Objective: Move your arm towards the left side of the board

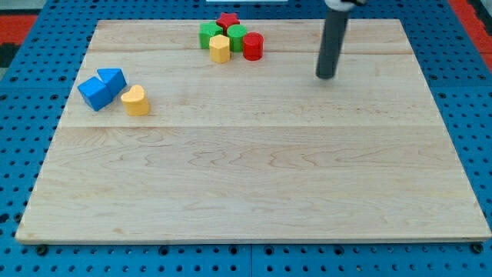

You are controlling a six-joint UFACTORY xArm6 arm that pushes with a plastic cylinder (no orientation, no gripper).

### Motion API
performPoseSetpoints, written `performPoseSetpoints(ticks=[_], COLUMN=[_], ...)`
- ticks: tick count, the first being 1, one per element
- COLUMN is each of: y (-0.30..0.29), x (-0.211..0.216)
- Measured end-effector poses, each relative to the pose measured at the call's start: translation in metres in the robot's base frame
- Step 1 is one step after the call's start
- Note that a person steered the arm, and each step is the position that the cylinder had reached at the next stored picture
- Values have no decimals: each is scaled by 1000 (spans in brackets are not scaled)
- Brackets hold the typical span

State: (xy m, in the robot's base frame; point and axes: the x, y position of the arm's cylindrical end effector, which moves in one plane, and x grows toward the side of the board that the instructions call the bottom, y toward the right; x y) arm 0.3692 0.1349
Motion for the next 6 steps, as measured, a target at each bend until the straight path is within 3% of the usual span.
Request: performPoseSetpoints(ticks=[1, 2, 3, 4, 5, 6], y=[-17, -139, -298, -424, -439, -401], x=[111, 181, 187, 133, 96, 9])
